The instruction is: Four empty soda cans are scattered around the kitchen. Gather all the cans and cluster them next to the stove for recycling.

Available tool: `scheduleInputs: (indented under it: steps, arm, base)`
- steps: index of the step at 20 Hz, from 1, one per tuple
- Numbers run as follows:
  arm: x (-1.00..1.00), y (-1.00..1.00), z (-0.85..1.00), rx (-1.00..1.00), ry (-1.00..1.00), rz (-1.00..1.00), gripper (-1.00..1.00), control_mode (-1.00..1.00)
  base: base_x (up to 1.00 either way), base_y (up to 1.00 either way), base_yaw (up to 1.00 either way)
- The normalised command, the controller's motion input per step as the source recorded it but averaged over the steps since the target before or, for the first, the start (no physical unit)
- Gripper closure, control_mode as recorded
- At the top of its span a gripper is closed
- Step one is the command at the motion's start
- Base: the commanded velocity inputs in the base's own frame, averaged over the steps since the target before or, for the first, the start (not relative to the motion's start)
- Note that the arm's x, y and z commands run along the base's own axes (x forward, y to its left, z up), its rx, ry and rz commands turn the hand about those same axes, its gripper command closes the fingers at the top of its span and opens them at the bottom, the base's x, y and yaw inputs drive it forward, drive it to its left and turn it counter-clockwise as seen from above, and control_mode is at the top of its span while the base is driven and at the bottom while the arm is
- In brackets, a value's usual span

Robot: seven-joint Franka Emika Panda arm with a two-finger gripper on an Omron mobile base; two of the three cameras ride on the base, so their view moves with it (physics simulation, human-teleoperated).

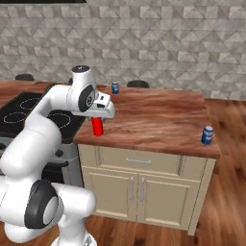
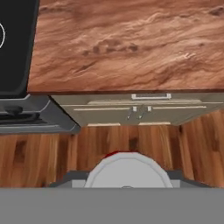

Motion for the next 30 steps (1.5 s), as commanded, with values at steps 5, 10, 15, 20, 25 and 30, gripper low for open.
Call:
scheduleInputs:
  steps: [5, 10, 15, 20, 25, 30]
  arm:
    - [0.0, 0.0, 0.0, 0.0, 0.0, 0.0, 1.0, 1.0]
    - [0.0, 0.0, 0.0, 0.0, 0.0, 0.0, 1.0, 1.0]
    - [0.0, 0.0, 0.0, 0.0, 0.0, 0.0, 1.0, 1.0]
    - [0.0, 0.0, 0.0, 0.0, 0.0, 0.0, 1.0, 1.0]
    - [0.0, 0.0, 0.0, 0.0, 0.0, 0.0, 1.0, 1.0]
    - [0.0, 0.0, 0.0, 0.0, 0.0, 0.0, 1.0, 1.0]
  base:
    - [0.55, 1.0, -0.09]
    - [0.41, 0.97, -0.07]
    - [0.19, 0.33, -0.01]
    - [0.21, -0.13, 0.0]
    - [0.12, -0.6, 0.0]
    - [0.18, -0.58, 0.0]
